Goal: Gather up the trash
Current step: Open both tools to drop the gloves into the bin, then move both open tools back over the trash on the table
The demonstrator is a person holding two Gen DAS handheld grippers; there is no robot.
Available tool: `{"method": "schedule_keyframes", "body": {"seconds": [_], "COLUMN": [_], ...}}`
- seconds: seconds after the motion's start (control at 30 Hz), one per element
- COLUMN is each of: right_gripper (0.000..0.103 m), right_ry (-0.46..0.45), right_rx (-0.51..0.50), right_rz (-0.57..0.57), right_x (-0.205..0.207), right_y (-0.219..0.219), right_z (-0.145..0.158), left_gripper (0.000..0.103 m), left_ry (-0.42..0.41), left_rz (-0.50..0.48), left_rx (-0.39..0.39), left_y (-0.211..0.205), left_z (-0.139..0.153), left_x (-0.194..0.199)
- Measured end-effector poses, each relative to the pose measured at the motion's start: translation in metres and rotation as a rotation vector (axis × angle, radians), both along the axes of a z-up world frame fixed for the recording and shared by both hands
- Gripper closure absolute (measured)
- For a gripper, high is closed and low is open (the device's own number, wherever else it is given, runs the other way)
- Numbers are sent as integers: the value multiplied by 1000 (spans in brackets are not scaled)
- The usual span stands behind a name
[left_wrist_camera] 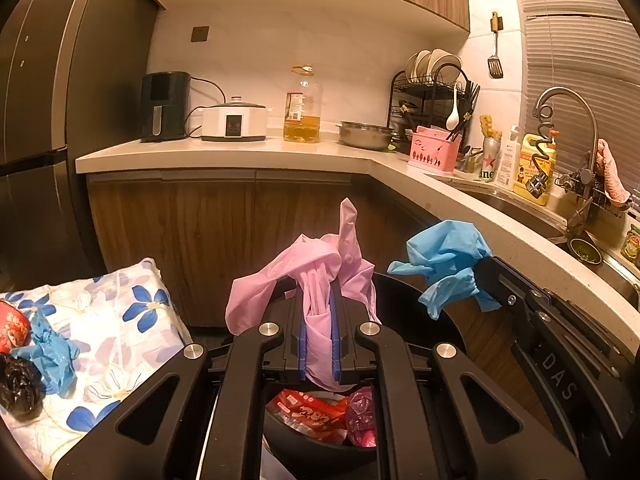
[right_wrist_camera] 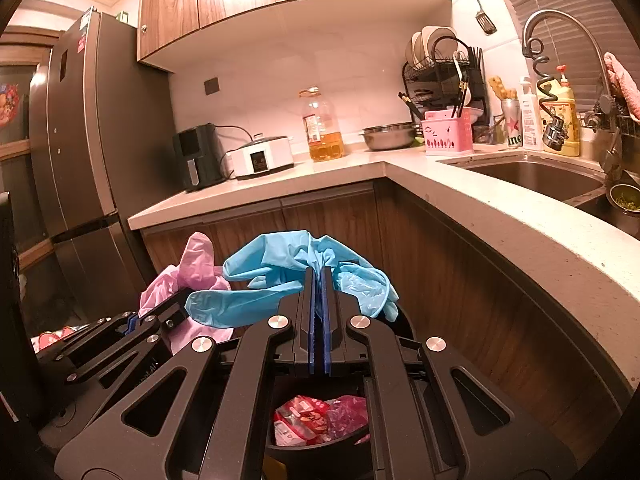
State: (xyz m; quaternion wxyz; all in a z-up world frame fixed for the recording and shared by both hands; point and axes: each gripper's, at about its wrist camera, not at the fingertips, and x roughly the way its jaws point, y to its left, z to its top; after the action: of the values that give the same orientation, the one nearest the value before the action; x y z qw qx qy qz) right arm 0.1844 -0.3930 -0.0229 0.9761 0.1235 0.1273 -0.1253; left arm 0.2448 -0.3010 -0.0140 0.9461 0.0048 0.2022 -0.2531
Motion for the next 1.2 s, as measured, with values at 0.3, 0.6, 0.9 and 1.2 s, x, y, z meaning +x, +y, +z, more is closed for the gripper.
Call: {"method": "schedule_keyframes", "body": {"seconds": [0.3,0.6,0.9,1.2], "right_gripper": [99,81,54,27], "right_ry": [6,28,21,13], "right_rx": [-1,17,16,-2], "right_rz": [1,-11,-40,-40], "right_x": [7,11,3,-8], "right_y": [-1,-8,-9,3], "right_z": [-1,-6,-7,-4], "left_gripper": [94,74,41,17], "left_ry": [12,24,30,13], "left_rz": [0,-8,30,152], "left_rx": [1,8,1,39], "left_y": [0,0,12,37], "left_z": [-4,-9,-11,-13], "left_x": [4,8,5,-8]}}
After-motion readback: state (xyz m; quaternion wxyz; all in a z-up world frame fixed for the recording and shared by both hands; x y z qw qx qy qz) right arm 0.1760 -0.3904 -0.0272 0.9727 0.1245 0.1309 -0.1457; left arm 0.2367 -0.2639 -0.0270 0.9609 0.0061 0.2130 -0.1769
